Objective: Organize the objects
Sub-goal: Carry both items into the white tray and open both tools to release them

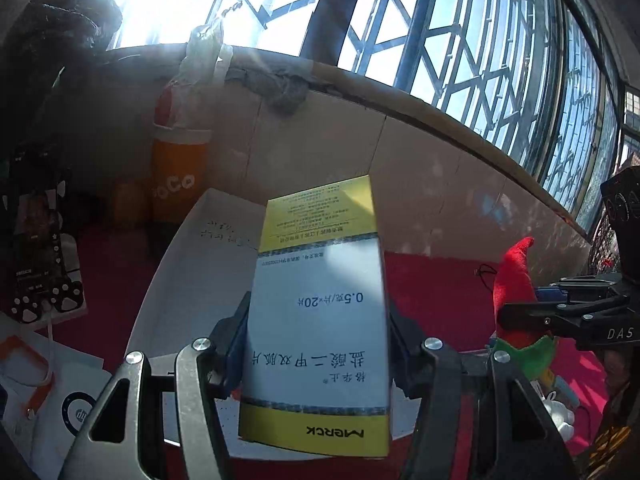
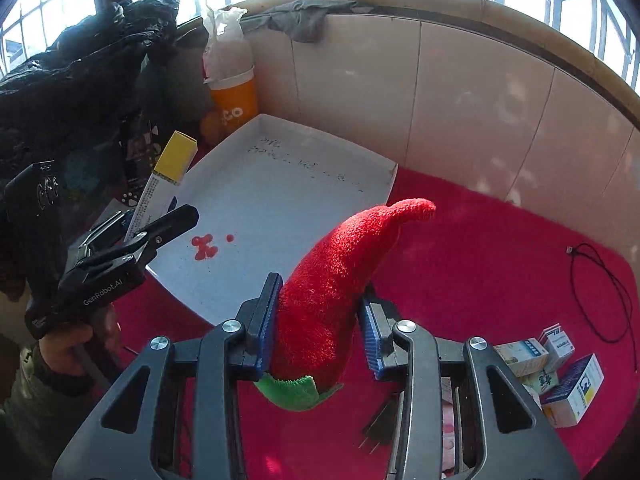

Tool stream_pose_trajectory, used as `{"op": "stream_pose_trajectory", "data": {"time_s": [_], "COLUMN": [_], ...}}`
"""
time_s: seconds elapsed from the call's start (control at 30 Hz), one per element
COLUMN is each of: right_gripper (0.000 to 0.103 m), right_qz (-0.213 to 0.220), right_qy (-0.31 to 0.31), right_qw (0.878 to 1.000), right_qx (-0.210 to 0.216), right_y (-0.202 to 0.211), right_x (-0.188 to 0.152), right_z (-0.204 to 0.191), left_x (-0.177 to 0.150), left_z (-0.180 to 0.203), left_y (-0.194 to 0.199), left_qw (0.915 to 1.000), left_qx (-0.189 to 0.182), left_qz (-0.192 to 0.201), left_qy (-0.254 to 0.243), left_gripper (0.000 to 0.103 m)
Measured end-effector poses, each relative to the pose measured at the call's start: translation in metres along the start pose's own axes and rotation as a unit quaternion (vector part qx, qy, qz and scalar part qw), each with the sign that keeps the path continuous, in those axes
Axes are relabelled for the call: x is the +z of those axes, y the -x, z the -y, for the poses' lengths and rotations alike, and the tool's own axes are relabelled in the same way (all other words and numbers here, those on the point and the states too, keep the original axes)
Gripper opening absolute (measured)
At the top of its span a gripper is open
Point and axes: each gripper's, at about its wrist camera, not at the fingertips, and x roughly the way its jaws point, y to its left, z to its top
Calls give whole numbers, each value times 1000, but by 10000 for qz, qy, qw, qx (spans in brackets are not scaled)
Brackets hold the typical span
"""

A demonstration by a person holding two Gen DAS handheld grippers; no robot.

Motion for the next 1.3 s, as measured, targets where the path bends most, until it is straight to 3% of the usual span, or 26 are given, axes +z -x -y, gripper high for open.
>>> {"op": "stream_pose_trajectory", "data": {"time_s": [0.37,0.43,0.47,0.5,0.53,0.57,0.67,0.8,0.9,1.07,1.2,1.27,1.3], "right_gripper": [37,43,52,71,79,83,83,83,83,83,83,84,83], "right_qz": [-388,-489,-542,-558,-564,-556,-730,-1019,-950,-1111,-1142,-1262,-1114], "right_qy": [-87,92,198,260,270,213,-73,15,289,432,524,272,178], "right_qw": [9992,9986,9983,9980,9977,9980,9973,9947,9950,9928,9909,9912,9931], "right_qx": [86,168,40,-145,-246,-222,34,109,55,-108,-480,-304,-317], "right_y": [-92,-102,-107,-110,-112,-113,-119,-132,-133,-130,-123,-122,-118], "right_x": [33,41,43,43,42,39,26,4,-5,-16,-38,-48,-50], "right_z": [-18,-23,-25,-26,-26,-23,-15,-16,-23,-29,-29,-20,-15], "left_x": [14,19,21,21,21,20,15,12,11,-6,-21,-26,-27], "left_z": [-16,-17,-17,-18,-20,-22,-29,-48,-69,-88,-72,-62,-58], "left_y": [-20,-25,-29,-31,-32,-30,-16,-6,-17,-47,-66,-75,-78], "left_qw": [9995,9996,9994,9990,9985,9982,9949,9838,9836,9816,9853,9875,9883], "left_qx": [-28,60,173,300,404,472,918,1611,1558,1463,1296,1201,1150], "left_qz": [-7,-44,-130,-216,-251,-189,222,630,517,-120,-394,-488,-531], "left_qy": [322,286,259,259,287,312,357,475,752,1220,1040,897,845], "left_gripper": [59,61,63,77,89,89,89,89,89,89,89,89,89]}}
